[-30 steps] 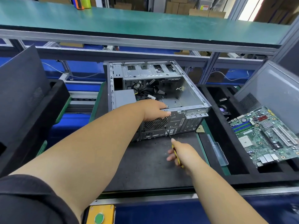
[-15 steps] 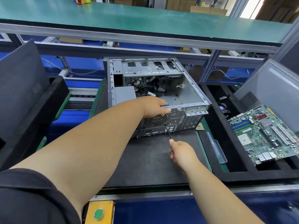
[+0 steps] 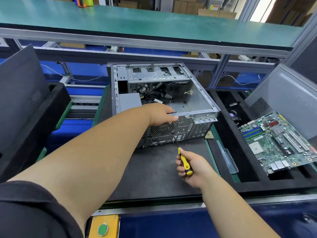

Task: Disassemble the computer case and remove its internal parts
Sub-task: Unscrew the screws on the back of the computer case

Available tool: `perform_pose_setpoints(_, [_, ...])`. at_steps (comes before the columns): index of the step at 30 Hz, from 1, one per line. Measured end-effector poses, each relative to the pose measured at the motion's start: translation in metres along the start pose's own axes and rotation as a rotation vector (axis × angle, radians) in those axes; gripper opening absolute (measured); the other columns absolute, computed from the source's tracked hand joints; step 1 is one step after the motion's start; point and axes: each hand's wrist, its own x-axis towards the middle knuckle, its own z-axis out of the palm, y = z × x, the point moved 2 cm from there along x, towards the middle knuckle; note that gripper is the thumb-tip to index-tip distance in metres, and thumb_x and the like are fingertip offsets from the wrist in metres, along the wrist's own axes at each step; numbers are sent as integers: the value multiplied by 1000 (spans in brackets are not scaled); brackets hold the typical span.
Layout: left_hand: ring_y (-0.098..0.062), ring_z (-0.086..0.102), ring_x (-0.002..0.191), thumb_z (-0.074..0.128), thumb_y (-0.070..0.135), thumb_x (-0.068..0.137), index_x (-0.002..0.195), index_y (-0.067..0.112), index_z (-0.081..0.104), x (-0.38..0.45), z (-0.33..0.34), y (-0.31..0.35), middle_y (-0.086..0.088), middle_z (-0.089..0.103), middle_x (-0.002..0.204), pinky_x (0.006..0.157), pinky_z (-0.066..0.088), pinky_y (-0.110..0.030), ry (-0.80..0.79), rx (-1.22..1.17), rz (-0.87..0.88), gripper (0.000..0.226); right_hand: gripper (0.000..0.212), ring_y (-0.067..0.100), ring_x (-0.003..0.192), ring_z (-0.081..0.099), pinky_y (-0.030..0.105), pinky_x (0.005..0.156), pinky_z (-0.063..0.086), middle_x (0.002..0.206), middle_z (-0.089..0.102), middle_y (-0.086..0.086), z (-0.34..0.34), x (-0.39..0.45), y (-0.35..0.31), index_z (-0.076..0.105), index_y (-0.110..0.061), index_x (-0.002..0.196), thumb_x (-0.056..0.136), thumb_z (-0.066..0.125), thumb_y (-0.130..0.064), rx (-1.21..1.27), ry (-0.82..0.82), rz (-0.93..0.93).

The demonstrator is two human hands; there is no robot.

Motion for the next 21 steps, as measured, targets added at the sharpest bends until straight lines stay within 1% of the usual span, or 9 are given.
perform_pose_setpoints(3, [-17, 49, 101, 41, 53, 99, 134, 26, 53, 0, 0, 0, -2, 59, 126, 84, 36, -30, 2, 7, 3, 47, 33, 8, 35, 30, 18, 33, 25, 62, 50, 4, 1, 0, 3, 52, -10, 74, 97, 54, -33, 154, -81, 74])
perform_pose_setpoints(7, [-17, 49, 101, 41, 53, 98, 134, 26, 53, 0, 0, -1, -2, 59, 125, 84, 36, -30, 6, 13, 4, 46, 43, 8, 35, 27, 19, 33, 24, 64, 47, 3, 4, 1, 5, 58, -5, 80, 98, 47, -42, 194, -141, 109])
perform_pose_setpoints(9, [-18, 51, 100, 41, 53, 99, 132, 26, 55, 0, 0, -1, -2, 60, 120, 82, 36, -30, 6, 11, 5, 45, 42, 8, 35, 27, 20, 33, 23, 60, 43, 0, 6, 2, 5, 58, -6, 81, 99, 44, -42, 202, -142, 115])
perform_pose_setpoints(12, [-18, 51, 97, 41, 53, 99, 130, 25, 55, -1, 0, 0, -1, 59, 116, 79, 35, -30, 9, 11, 6, 45, 42, 9, 34, 26, 19, 33, 21, 50, 35, -3, 7, 2, 5, 56, -9, 78, 102, 43, -41, 132, -85, 77])
perform_pose_setpoints(15, [-19, 52, 98, 40, 53, 99, 129, 25, 56, -1, 0, 0, -1, 60, 115, 80, 37, -30, 9, 14, 3, 44, 45, 8, 34, 25, 19, 35, 20, 47, 34, -4, 8, 2, 7, 54, -12, 75, 103, 41, -45, -29, 26, -1])
perform_pose_setpoints(17, [-20, 53, 103, 40, 53, 99, 130, 25, 56, -1, -1, 0, -1, 60, 118, 85, 40, -31, 6, 12, 3, 45, 45, 10, 37, 26, 21, 39, 22, 48, 34, -3, 10, 3, 5, 53, -13, 76, 104, 38, -44, -229, 131, -73])
perform_pose_setpoints(19, [-19, 53, 102, 40, 54, 99, 130, 26, 56, -1, -1, 0, -1, 61, 118, 84, 39, -31, 5, 10, 1, 45, 44, 15, 45, 34, 27, 50, 29, 54, 40, 0, 12, 2, 0, 53, -13, 77, 105, 35, -42, -495, 244, -141])
perform_pose_setpoints(21, [-18, 51, 99, 41, 53, 98, 131, 26, 55, -1, -1, 0, 0, 60, 118, 83, 37, -30, 4, 7, 2, 45, 43, 22, 64, 48, 31, 62, 34, 68, 50, 2, 11, 1, -5, 56, -12, 83, 105, 33, -42, -860, 378, -244])
